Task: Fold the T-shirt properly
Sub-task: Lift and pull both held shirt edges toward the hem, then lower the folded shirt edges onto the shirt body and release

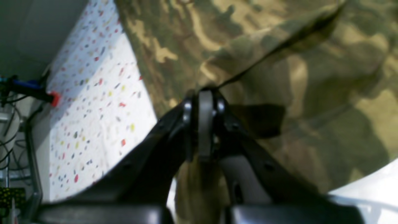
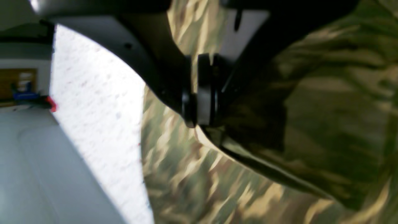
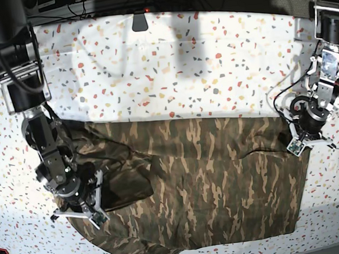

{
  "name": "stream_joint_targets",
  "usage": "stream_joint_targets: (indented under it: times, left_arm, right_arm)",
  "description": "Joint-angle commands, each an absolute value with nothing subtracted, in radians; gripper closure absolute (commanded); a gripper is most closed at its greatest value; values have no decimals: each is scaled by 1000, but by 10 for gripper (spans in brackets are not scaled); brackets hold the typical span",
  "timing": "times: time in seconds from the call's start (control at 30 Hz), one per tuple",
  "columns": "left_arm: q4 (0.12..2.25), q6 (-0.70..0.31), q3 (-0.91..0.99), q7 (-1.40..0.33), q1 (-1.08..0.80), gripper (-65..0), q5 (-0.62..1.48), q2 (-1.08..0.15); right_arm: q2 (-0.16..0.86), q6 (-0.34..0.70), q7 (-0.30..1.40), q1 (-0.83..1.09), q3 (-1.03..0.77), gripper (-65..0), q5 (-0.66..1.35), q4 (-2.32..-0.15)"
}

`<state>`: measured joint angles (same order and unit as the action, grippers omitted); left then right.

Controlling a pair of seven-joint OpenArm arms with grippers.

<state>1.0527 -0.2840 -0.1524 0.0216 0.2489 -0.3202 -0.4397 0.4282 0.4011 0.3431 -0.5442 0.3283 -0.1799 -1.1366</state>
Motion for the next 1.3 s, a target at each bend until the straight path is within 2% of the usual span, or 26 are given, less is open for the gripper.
stream_joint_targets:
  times: [0.0,0.23,0.8,0.83,0.9,0.97,1.1,1.27]
  left_arm:
    - [1065,-268,-145,44,268,0,-312,-457]
    - [1065,-268,-145,44,268,0,-312,-458]
    - [1065,-248,-145,22,268,0,-359,-457]
    - [1065,-211,-145,22,268,-20,-393,-457]
    - [1065,-97,-145,23,271,-145,-454,-458]
    - [1065,-29,-145,23,284,-228,-483,-461]
    - [1065,-27,-145,23,305,-242,-458,-465]
    - [1065,-27,-145,22,295,-242,-303,-465]
  right_arm:
    - [432,390,322,-580,321,0,-178,-1151]
    - [414,427,299,-589,335,0,-179,-1151]
    - [412,427,304,-590,335,0,-178,-1151]
    - [412,427,304,-590,335,0,-178,-1151]
    - [412,427,307,-590,335,0,-178,-1151]
    - [412,427,308,-589,335,0,-174,-1151]
    - [412,427,322,-589,335,0,-145,-1151]
    - [413,427,325,-584,335,0,-149,-1151]
